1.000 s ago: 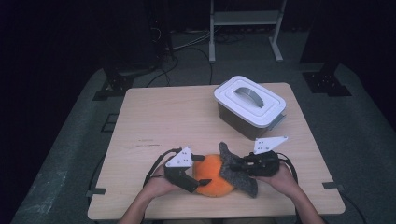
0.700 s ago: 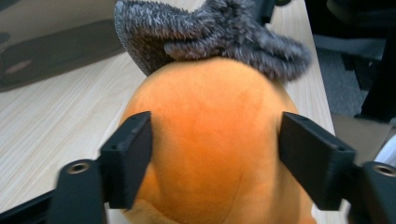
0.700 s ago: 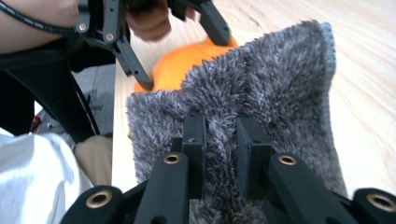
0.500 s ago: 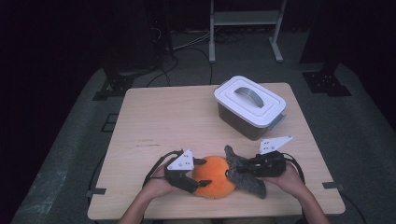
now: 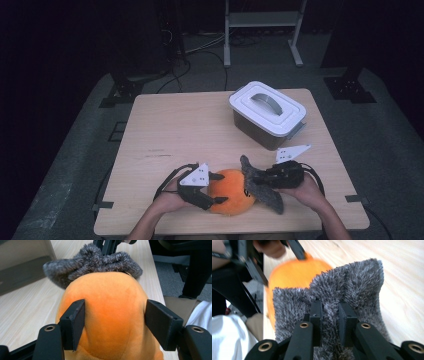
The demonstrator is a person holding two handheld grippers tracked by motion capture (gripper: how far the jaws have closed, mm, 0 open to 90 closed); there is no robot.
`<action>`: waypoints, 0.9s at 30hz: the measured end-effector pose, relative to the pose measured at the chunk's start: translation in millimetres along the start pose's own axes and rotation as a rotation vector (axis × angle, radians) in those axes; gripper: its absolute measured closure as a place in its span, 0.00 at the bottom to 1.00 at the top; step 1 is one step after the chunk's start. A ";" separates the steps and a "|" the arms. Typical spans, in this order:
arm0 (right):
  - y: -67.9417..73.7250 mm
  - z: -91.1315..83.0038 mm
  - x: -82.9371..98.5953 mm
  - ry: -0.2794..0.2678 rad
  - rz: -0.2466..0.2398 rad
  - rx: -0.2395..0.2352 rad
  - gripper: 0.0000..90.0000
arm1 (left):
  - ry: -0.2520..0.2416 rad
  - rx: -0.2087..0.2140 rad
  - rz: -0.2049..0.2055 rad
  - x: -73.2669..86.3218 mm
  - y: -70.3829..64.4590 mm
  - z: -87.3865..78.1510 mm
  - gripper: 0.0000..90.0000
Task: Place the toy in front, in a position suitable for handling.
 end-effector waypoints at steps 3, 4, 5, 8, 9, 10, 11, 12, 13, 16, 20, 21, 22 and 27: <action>-1.9 -3.8 5.7 0.011 -0.002 0.003 0.83 | 0.005 0.009 0.002 0.1 -1.1 -0.6 0.38; -1.3 -4.0 3.5 0.005 -0.007 0.007 0.83 | 0.006 0.010 0.000 0.2 -0.9 -0.2 0.37; 1.0 -3.5 -1.6 -0.009 -0.021 0.014 0.83 | 0.004 0.012 -0.005 0.3 -0.7 -0.1 0.37; 11.0 3.2 -13.7 -0.027 -0.072 0.000 0.83 | 0.010 0.004 -0.021 1.2 1.3 0.4 0.38; 11.0 3.2 -13.7 -0.027 -0.072 0.000 0.83 | 0.010 0.000 -0.025 1.5 2.0 0.4 0.38; 9.8 4.2 -12.2 -0.028 -0.064 -0.001 0.83 | 0.006 -0.002 -0.037 2.0 3.4 0.2 0.38; 9.8 4.2 -12.2 -0.028 -0.064 -0.001 0.83 | 0.002 -0.004 -0.045 2.1 4.4 0.3 0.38; 8.2 3.5 -10.5 -0.025 -0.052 -0.003 0.83 | 0.001 -0.016 -0.059 2.4 6.9 0.1 0.38; 3.9 2.2 -5.5 -0.009 -0.040 0.004 0.83 | -0.001 -0.024 -0.069 2.9 9.0 0.2 0.38; -3.4 0.1 5.9 0.025 -0.020 0.017 0.83 | 0.001 -0.035 -0.109 5.6 15.0 -0.8 0.38; -4.2 -3.5 8.6 0.029 -0.023 0.028 0.84 | -0.002 -0.051 -0.155 9.5 22.2 -2.8 0.38; -1.0 -4.7 2.5 0.007 -0.036 0.025 0.84 | -0.008 -0.053 -0.163 9.4 22.8 -2.4 0.38; 6.1 -4.8 -7.1 -0.028 -0.055 0.004 0.83 | -0.013 -0.058 -0.175 9.6 24.6 -2.2 0.38; 26.5 4.0 -21.8 -0.039 -0.142 -0.014 0.83 | -0.031 -0.084 -0.220 10.5 31.4 -1.5 0.37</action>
Point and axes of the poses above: each handheld gripper's, and its own axes: z roughly forward along the jaws, x roughly out of its underside, y roughly to its left, the point moved 8 cm from there along z, roughly forward along the jaws, and after that the axes turned 7 degrees about -z, right-handed, at the moved point
